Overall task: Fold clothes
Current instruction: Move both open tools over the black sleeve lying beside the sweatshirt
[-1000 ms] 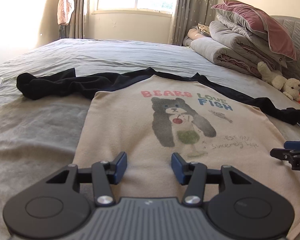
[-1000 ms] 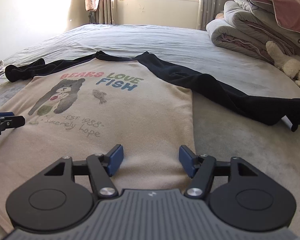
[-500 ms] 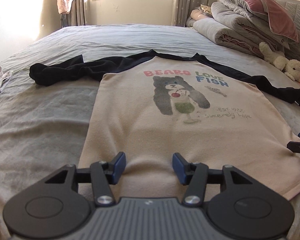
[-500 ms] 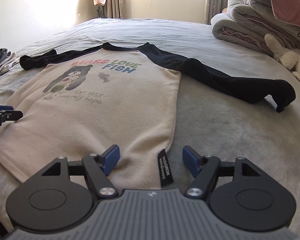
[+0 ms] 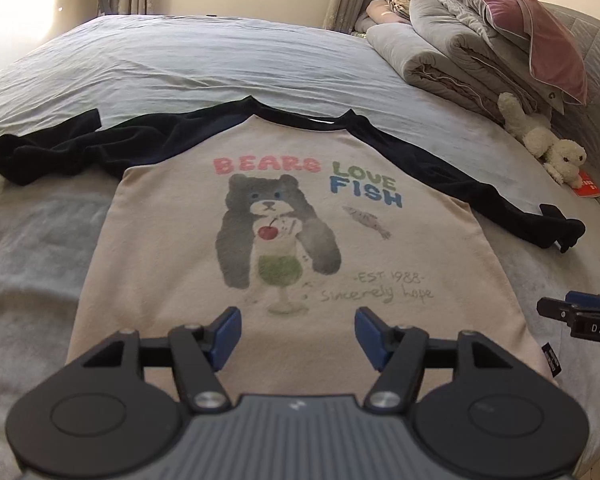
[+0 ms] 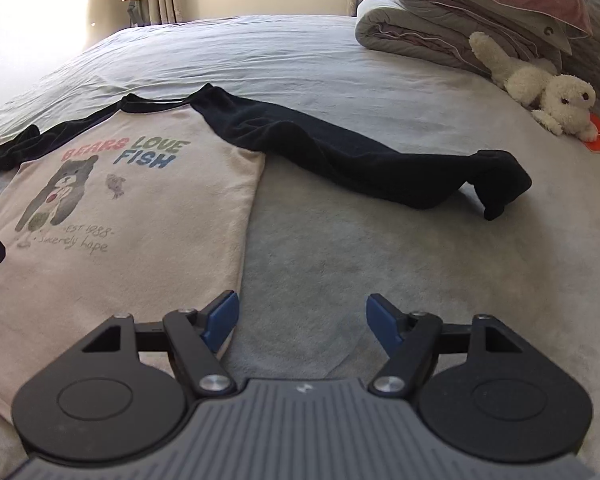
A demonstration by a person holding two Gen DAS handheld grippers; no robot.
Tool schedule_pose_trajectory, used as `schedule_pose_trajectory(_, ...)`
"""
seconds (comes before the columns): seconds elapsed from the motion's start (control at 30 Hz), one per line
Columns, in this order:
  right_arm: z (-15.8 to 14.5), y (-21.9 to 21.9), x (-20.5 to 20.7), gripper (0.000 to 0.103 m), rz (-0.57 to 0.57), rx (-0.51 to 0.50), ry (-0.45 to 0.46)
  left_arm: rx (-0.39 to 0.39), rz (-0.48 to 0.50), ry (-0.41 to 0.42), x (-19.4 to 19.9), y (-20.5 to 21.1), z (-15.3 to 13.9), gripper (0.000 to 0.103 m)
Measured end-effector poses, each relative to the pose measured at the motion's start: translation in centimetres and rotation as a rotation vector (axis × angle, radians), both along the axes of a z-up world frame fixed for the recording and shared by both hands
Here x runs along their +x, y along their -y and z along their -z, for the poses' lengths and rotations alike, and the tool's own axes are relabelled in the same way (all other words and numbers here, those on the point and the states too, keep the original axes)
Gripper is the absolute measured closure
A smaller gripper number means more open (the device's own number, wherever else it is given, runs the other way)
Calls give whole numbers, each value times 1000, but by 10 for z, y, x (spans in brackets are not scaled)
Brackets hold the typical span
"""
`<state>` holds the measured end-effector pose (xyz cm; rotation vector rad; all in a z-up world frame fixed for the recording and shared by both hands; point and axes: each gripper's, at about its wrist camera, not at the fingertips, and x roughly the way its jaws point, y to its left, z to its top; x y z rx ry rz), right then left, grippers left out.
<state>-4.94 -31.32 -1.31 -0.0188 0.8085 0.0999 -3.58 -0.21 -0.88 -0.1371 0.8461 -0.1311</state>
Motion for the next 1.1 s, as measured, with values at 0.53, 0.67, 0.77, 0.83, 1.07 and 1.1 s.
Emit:
schedule_pose_trajectory(0.53, -40, 97, 70, 29, 157, 19, 34, -24, 128, 52, 100, 72, -19, 39)
schedule_pose_trajectory(0.67, -42, 128, 77, 29, 179, 59, 52, -31, 167, 70, 123, 92, -21, 41)
schedule_pose_trajectory(0.77, -45, 153, 84, 29, 193, 111, 62, -32, 215, 99, 139, 112, -20, 44)
schedule_pose_trajectory(0.83, -44, 169, 90, 29, 212, 145, 64, -33, 247, 117, 150, 126, -20, 45)
schedule_pose_trajectory(1.07, -28, 201, 122, 35, 240, 123, 53, 32, 341, 111, 194, 174, -11, 47)
schedule_pose_trajectory(1.1, -25, 204, 128, 36, 236, 111, 49, 43, 363, 107, 200, 180, -9, 47)
